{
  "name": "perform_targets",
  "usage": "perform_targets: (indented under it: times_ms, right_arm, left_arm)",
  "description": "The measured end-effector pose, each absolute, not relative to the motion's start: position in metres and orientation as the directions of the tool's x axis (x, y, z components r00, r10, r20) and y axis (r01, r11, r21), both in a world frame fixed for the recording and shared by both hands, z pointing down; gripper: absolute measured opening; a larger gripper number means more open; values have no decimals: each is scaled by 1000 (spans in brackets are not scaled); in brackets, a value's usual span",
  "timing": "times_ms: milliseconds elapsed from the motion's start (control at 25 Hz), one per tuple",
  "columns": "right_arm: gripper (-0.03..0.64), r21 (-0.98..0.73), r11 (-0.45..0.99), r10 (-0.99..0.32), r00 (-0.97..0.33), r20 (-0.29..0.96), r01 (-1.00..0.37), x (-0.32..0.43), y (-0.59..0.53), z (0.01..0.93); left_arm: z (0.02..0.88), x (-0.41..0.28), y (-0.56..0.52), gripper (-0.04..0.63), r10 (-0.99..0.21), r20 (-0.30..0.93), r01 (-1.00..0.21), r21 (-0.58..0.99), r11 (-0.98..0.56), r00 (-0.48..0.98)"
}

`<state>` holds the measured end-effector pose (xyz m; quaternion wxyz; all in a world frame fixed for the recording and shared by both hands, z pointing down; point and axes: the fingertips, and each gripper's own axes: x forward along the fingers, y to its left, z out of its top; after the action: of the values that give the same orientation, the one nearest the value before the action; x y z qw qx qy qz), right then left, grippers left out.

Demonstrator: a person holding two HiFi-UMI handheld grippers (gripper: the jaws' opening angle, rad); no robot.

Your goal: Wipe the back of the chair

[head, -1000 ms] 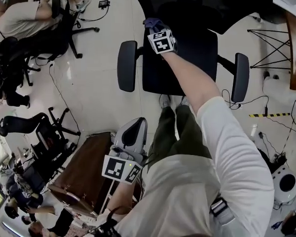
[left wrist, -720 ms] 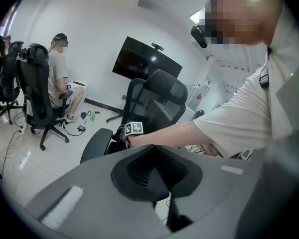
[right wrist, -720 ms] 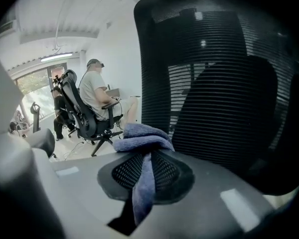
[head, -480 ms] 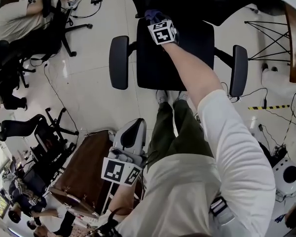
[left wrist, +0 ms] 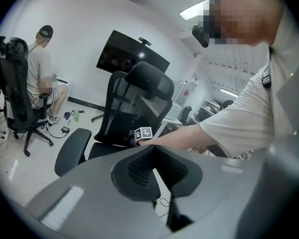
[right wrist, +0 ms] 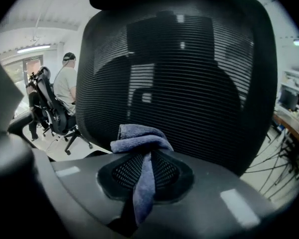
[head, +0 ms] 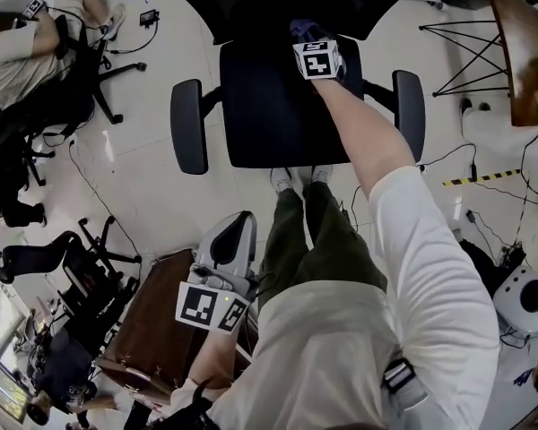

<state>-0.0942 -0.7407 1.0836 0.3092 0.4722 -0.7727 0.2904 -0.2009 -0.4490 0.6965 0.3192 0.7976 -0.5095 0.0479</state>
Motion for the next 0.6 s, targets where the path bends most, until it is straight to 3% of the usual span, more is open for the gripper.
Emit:
perform_targets:
  times_ms: [600]
  right_arm:
    - [40, -89, 150, -566, -159, 809, -985, 50, -732, 1111]
  left_arm:
    - [711, -175, -454, 37, -747, 407, -826, 456, -332, 525]
